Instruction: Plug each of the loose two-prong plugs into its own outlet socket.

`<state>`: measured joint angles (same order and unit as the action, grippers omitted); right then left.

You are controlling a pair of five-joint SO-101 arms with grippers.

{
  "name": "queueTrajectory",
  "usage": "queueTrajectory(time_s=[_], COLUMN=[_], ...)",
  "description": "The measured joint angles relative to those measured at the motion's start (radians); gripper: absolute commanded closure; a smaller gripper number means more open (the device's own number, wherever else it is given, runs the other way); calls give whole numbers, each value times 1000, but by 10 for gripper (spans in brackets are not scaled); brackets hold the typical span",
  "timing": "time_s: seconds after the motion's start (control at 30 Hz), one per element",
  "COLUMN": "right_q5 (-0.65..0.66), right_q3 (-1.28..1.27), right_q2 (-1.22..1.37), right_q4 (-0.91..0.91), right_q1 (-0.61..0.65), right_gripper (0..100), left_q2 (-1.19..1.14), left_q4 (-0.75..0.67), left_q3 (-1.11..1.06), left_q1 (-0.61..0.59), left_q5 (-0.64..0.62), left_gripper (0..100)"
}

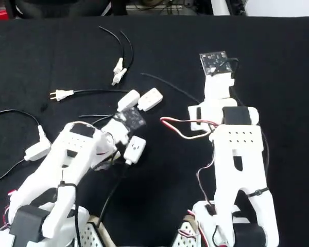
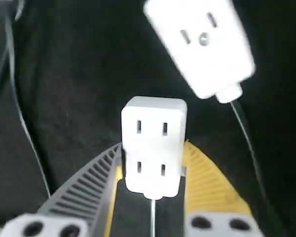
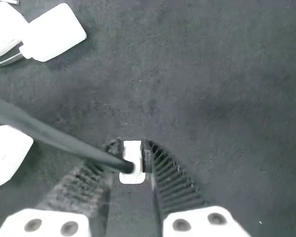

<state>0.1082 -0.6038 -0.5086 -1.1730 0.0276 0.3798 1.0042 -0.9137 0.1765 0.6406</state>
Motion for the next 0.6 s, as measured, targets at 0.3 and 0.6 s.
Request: queueTrajectory(time_s=[0.3,0.6], right_q5=[40,15], right_q3=[0,-38], right_q2=[0,0], right_q4=[0,91], right_q1=[51,212], right_gripper=[987,987], left_q2=[0,55], left_q4=[40,284], left_q3=[98,253], left_q1=[-107,-267], left_q5=[-172,-288], left_gripper=[677,816])
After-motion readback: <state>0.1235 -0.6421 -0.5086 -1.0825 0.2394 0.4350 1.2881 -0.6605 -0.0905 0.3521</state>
